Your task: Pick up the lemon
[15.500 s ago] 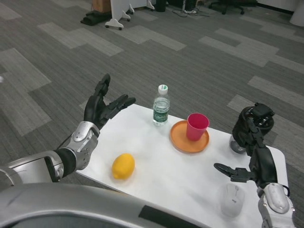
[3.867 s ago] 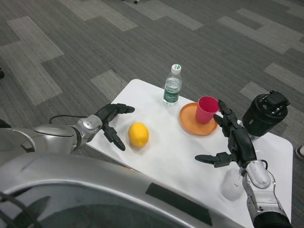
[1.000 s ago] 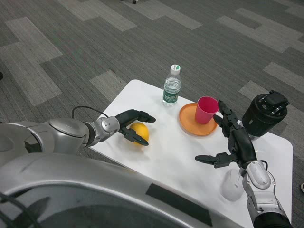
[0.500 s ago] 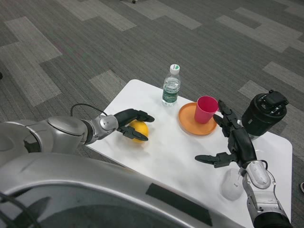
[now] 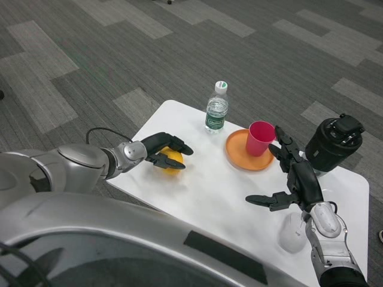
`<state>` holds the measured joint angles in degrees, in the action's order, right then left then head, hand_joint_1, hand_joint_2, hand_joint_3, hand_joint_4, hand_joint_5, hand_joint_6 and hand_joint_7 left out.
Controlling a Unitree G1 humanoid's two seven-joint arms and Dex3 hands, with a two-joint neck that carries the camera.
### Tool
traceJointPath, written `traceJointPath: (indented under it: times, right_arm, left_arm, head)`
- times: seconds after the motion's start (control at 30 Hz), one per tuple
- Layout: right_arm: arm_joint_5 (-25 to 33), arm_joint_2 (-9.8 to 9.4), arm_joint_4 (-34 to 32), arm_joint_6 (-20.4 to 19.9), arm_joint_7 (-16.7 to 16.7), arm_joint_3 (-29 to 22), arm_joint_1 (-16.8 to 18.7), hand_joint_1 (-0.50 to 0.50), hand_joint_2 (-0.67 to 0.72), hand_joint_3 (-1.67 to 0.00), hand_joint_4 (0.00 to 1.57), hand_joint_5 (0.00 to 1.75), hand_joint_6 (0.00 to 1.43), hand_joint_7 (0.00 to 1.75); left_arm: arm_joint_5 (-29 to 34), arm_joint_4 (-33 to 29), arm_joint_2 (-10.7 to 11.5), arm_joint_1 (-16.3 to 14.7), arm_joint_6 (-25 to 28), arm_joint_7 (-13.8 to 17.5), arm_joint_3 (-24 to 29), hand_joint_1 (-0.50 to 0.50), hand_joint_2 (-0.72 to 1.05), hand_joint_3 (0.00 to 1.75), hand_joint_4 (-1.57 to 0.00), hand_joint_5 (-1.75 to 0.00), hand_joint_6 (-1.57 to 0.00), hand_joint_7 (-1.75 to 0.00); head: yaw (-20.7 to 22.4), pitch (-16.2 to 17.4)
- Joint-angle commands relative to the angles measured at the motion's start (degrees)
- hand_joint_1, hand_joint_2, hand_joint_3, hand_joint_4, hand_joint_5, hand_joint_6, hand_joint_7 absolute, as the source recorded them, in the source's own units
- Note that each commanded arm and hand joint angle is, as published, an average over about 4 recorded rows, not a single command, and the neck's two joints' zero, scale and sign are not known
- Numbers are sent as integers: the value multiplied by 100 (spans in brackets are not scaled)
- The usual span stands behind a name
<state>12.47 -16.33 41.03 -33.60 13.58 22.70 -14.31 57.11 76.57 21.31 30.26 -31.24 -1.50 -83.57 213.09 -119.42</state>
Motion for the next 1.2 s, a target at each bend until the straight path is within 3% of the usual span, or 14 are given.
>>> traceJointPath:
  times: [0.03,0.3,0.57,0.7,0.83,1.03,1.2]
  right_arm:
    - [45,-23,-25,37,4,-11,-98,-4,-3,-40,0,48,0,0]
    - [45,-23,-25,37,4,-11,-98,-4,-3,-40,0,48,0,0]
    - [45,-21,-16,37,4,-9,-98,-4,-3,-40,0,48,0,0]
    - [45,-19,-5,37,4,-3,-98,-4,-3,-40,0,48,0,0]
    - [45,-19,17,37,4,8,-98,-4,-3,-40,0,48,0,0]
    - [52,-10,44,46,4,43,-98,-4,-3,-40,0,48,0,0]
    - [54,-8,57,46,4,52,-98,-4,-3,-40,0,48,0,0]
  left_arm:
    - [-6,7,40,-78,83,62,-19,50,96,9,-143,-123,-116,-19]
    - [-24,7,40,-87,66,62,-19,50,96,9,-146,-126,-126,-23]
    - [-24,31,38,-82,52,62,-6,50,96,9,-146,-133,-126,-28]
    - [51,40,25,-82,33,53,115,50,100,9,-137,-133,-118,-28]
    - [246,42,29,-78,30,45,161,50,105,7,-103,-92,-90,-26]
    - [336,20,31,-47,30,40,247,50,105,9,-56,-38,-66,-12]
    - [339,-24,31,-47,30,36,396,50,105,9,-42,-23,-53,-7]
  head:
    - [2,-8]
    - [8,-1]
    - [8,-1]
    - [8,-1]
    - [15,-24]
    - [31,-60]
    - [34,-62]
